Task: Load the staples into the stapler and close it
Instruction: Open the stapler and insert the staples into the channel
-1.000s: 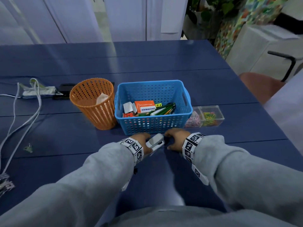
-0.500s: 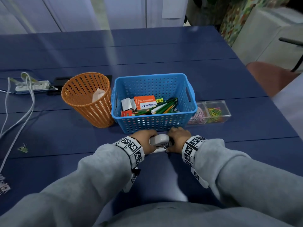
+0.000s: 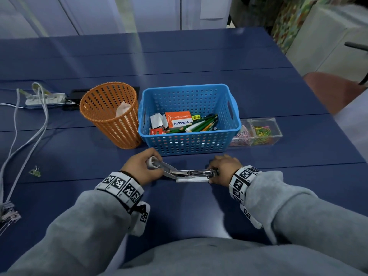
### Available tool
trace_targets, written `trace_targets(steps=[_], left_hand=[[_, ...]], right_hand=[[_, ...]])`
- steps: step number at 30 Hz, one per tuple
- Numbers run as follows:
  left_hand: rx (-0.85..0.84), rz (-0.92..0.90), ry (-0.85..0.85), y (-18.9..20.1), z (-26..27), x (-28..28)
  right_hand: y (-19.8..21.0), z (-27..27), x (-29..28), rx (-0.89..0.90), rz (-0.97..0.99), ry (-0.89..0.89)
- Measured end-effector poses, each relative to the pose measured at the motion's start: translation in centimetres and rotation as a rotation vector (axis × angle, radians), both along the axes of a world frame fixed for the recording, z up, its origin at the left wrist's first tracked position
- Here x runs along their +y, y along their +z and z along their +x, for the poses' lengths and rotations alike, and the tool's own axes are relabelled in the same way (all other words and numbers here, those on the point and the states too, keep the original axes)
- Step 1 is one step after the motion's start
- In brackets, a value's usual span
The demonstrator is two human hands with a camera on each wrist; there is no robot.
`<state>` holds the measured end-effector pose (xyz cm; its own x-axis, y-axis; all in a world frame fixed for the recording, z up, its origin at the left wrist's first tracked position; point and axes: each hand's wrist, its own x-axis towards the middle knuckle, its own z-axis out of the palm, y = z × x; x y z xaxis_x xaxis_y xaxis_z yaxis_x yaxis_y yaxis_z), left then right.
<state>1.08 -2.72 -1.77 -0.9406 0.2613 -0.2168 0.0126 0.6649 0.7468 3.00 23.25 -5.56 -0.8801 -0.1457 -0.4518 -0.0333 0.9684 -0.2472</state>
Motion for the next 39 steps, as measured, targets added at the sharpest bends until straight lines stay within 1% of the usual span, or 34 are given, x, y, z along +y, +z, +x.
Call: trace_targets(steps=[3,5,8,10,14,19,22,24,27,32,36,39], left_hand=[[-0.021,-0.144,0.043,-0.8,-0.2,-1.9],[-0.053,-0.243,0.038,-1.3,-0.3,-2.5],[-0.104,-0.399,-0.032,-2.2,-0.4,-2.5],[-0.124,-0.461,-0.074,-2.5,-0.4,-2.1],[-0.097,-0.444,-0.156,-3.4,-0.4,-0.6],[-0.082,-0.335,-0.296,-3.9,0.0,3.1],[-0.095,-0.364,-0.353,-4.4,-0.3,4.4],[-0.103,-0.383,-0.358,-4.6,-0.5,4.6],[-0.113,-0.356,-0.335,-4.8,-0.6,4.5],[-0.115,-0.307,-0.297,-4.8,-0.3,4.4],[-0.118,-0.293,-0.282,-4.8,-0.2,4.3],[-0.119,-0.294,-0.282,-4.8,-0.1,4.3]], right_hand=[[-0.1,0.0,0.0,-0.011,-0.002,0.008],[0.0,-0.1,0.0,-0.011,0.000,0.008],[0.1,-0.1,0.0,-0.009,-0.003,0.010],[0.1,-0.1,0.0,-0.011,-0.006,0.013],[0.0,-0.2,0.1,-0.020,-0.019,0.012],[0.2,0.0,0.2,-0.025,-0.039,0.009],[0.6,0.5,1.5,-0.021,-0.056,-0.075],[0.7,0.9,3.0,-0.051,-0.026,-0.153],[0.6,1.7,4.4,-0.149,0.018,-0.197],[0.2,1.8,3.8,-0.111,-0.027,-0.231],[0.0,1.6,2.8,-0.108,-0.052,-0.215],[0.1,1.4,2.3,-0.105,-0.036,-0.208]])
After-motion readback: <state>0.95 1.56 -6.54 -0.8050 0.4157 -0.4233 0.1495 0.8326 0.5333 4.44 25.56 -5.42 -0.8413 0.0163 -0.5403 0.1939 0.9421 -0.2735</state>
